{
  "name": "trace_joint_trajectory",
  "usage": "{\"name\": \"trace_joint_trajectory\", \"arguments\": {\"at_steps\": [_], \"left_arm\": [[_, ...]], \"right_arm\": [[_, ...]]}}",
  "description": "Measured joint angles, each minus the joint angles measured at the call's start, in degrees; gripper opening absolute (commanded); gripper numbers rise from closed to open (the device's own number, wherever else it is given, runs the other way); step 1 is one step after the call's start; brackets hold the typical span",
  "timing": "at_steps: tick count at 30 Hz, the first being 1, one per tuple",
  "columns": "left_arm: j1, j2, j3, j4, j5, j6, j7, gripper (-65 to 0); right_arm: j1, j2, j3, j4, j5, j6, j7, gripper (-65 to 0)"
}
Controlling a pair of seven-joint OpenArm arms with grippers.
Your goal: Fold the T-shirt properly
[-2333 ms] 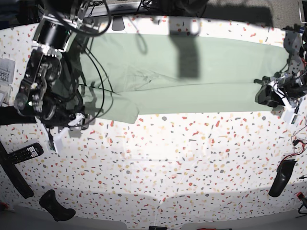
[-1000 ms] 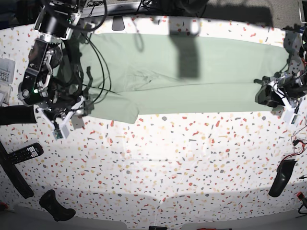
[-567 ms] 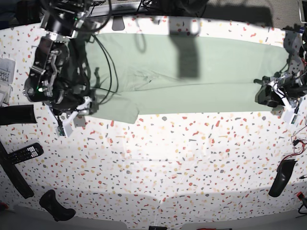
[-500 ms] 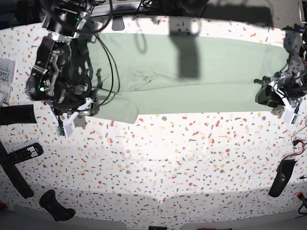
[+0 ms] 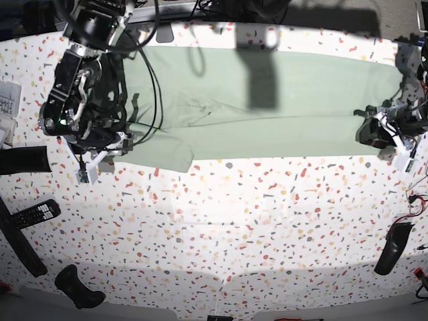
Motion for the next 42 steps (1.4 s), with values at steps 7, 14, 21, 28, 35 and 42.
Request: {"name": "trace_joint_trajectory", "arguments": {"at_steps": [7, 14, 21, 28, 35, 42], "left_arm": [[0.0, 0.0, 0.0, 0.0, 0.0, 0.0, 0.0, -43.2], [0.0, 0.0, 0.0, 0.0, 0.0, 0.0, 0.0, -43.2], [0.0, 0.0, 0.0, 0.0, 0.0, 0.0, 0.0, -43.2], [0.0, 0.0, 0.0, 0.0, 0.0, 0.0, 0.0, -43.2], [0.0, 0.0, 0.0, 0.0, 0.0, 0.0, 0.0, -43.2], [0.0, 0.0, 0.0, 0.0, 0.0, 0.0, 0.0, -43.2]], "right_arm": [[-0.8, 0.2, 0.0, -3.8, 0.9, 0.0, 2.4, -32.0], [-0.8, 0.1, 0.0, -4.2, 5.1, 2.5, 2.2, -45.8], [-0.8, 0.2, 0.0, -4.2, 5.2, 2.7, 1.4, -58.7], [-0.8, 0.2, 0.0, -4.2, 5.2, 3.8, 1.4, -59.0], [-0.8, 0.1, 0.0, -4.2, 5.2, 4.4, 1.4, -59.0], [-0.8, 0.1, 0.0, -4.2, 5.2, 5.6, 0.5, -52.6]]}}
